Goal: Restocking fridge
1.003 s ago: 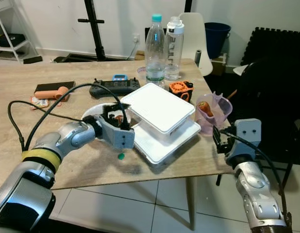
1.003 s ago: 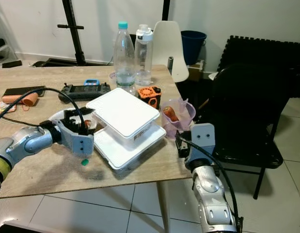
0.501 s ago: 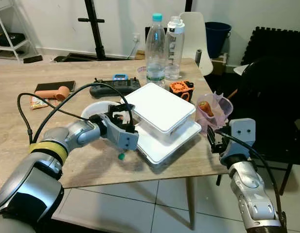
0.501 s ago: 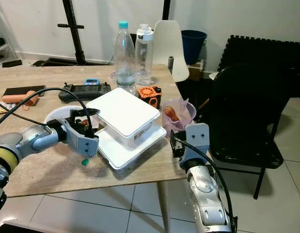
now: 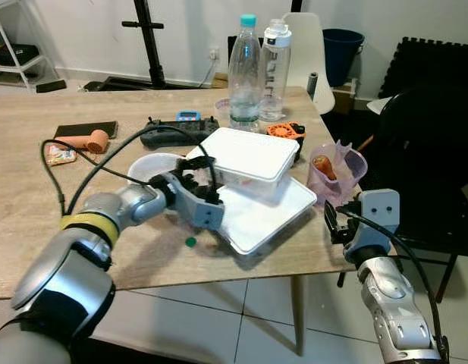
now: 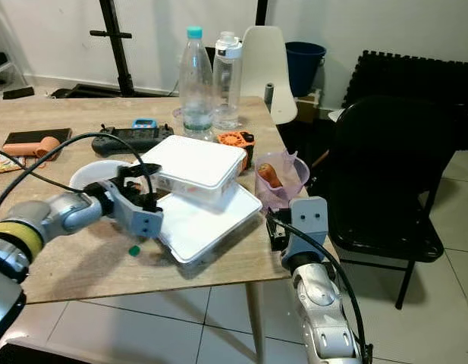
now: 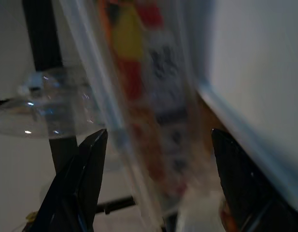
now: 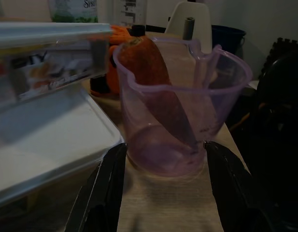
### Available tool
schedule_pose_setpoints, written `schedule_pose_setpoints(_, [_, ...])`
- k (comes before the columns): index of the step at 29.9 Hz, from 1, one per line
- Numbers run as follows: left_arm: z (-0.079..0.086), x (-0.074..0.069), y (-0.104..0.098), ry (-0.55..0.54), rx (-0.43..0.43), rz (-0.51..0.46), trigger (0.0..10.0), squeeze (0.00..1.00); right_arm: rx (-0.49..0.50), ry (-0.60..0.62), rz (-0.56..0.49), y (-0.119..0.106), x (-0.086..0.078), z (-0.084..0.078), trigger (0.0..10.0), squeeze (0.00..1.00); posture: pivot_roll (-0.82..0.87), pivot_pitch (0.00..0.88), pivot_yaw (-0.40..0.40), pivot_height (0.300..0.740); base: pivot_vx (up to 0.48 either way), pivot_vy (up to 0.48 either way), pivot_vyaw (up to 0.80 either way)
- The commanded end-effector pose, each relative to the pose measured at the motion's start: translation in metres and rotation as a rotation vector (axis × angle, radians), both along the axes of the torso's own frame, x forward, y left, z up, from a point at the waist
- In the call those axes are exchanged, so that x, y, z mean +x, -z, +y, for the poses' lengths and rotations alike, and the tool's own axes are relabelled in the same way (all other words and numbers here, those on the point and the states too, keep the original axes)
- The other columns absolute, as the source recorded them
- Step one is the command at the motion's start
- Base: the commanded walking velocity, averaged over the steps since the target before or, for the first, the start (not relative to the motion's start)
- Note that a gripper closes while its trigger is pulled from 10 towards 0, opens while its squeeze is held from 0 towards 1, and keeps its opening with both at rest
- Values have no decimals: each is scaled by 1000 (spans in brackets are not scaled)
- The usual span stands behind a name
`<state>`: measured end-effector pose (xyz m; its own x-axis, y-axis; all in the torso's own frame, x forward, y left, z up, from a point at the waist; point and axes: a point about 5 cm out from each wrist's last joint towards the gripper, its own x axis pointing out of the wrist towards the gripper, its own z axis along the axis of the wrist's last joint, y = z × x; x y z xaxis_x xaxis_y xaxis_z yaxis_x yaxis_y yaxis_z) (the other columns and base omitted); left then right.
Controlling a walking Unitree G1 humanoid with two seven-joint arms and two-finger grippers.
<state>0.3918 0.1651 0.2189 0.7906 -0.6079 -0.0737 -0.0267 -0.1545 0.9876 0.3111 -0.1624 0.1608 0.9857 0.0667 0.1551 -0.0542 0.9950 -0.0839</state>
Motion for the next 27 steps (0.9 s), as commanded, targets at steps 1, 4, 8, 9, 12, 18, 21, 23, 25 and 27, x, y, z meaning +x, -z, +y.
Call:
schedule_pose_setpoints(1, [-9,0,-2,22,-69,-5,10000,0,2,2,14,3,-3,-1,10000,0,-95,195,-16,736,0,0,0])
schedule_pose_setpoints(4, [-12,1,-3,25,-81,-15,10000,0,1,2,16,4,-4,-1,10000,0,-96,192,-15,736,0,0,0])
schedule_pose_setpoints(8, [-8,6,6,-60,-21,-40,9608,0,2,2,17,3,-4,1,10000,0,-100,189,-11,736,0,0,0])
schedule_pose_setpoints(9, [-5,6,11,-77,-4,-22,4667,0,2,3,17,3,-4,0,10000,0,-99,192,-11,736,0,0,0])
schedule_pose_setpoints(12, [0,5,17,-106,-12,29,0,0,3,7,19,4,-4,-1,10000,0,-97,194,-11,736,0,0,0])
schedule_pose_setpoints(18, [3,5,12,-113,-54,10,0,0,4,9,23,5,-3,-1,10000,0,-88,197,-13,736,0,0,0])
schedule_pose_setpoints(21, [4,5,9,-110,-63,-5,0,0,5,8,23,5,-3,-1,10000,0,-88,197,-13,736,0,0,0])
schedule_pose_setpoints(23, [5,5,0,-91,-83,-49,3569,0,6,5,22,4,-3,0,10000,0,-86,198,-12,736,0,0,0])
schedule_pose_setpoints(25, [7,4,-11,-64,-107,-98,10000,0,7,4,23,4,-3,1,10000,0,-86,198,-12,736,0,0,0])
schedule_pose_setpoints(27, [9,4,-19,-48,-126,-126,10000,0,7,4,24,5,-3,1,10000,0,-81,201,-11,736,0,0,0])
